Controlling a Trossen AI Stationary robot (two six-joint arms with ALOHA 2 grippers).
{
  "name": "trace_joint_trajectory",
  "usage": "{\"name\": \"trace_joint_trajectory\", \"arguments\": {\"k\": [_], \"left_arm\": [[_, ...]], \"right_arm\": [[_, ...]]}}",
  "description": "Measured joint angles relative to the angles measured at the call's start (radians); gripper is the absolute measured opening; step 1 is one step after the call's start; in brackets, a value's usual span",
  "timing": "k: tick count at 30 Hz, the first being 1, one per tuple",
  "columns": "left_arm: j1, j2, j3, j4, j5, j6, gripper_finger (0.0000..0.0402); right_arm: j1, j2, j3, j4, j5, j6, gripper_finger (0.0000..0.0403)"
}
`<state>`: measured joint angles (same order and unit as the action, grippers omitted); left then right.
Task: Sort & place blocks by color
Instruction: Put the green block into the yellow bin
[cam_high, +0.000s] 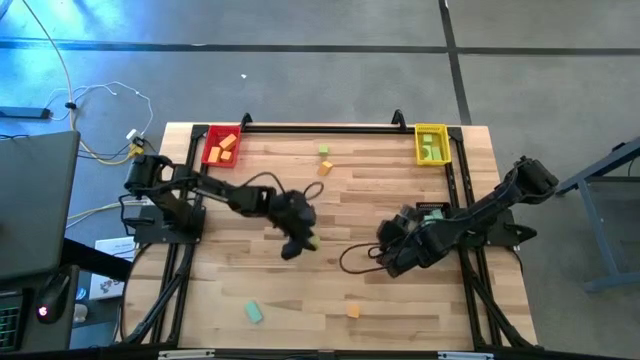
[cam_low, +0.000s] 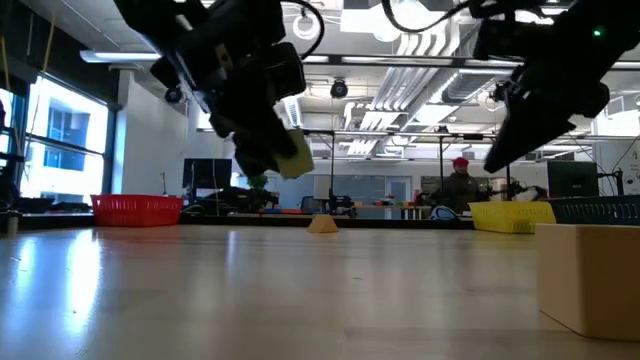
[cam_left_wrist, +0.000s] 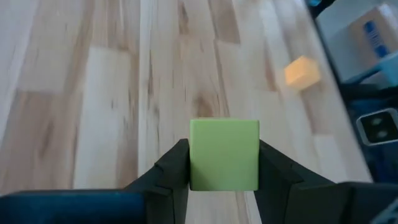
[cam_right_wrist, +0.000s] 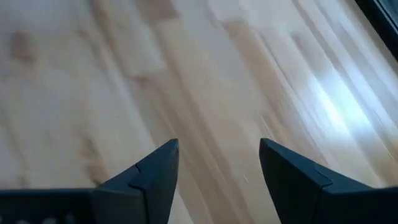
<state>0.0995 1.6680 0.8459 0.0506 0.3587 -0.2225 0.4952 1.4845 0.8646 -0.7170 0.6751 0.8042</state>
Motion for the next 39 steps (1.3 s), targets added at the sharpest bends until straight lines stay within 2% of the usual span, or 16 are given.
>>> {"name": "trace_joint_trajectory", "arguments": {"k": [8, 15, 19, 22, 26, 33, 39], "left_arm": [[0.092, 0.0, 0.0, 0.07, 0.21, 0.016, 0.011], [0.102, 0.0, 0.0, 0.128, 0.379, -0.079, 0.0112], [0.096, 0.0, 0.004, 0.148, 0.417, -0.135, 0.0111], [0.096, 0.0, 0.032, 0.158, 0.427, -0.173, 0.0112], [0.096, 0.0, 0.088, 0.159, 0.427, -0.217, 0.0112], [0.096, 0.0, 0.167, 0.15, 0.445, -0.239, 0.0112], [0.096, 0.0, 0.184, 0.153, 0.445, -0.246, 0.0112]], "right_arm": [[-0.039, 0.0, 0.0, 0.341, -0.073, -0.472, 0.0208], [-0.109, 0.0, 0.0, 0.716, -0.246, -0.877, 0.0208], [-0.162, 0.0, 0.0, 0.882, -0.423, -1.031, 0.0208], [-0.203, 0.0, 0.0, 0.952, -0.538, -1.079, 0.0208], [-0.255, 0.0, 0.0, 0.982, -0.636, -1.086, 0.0208], [-0.288, -0.002, 0.0, 0.988, -0.7, -1.092, 0.0208], [-0.287, -0.001, 0.0, 1.025, -0.706, -1.147, 0.0208]]}}
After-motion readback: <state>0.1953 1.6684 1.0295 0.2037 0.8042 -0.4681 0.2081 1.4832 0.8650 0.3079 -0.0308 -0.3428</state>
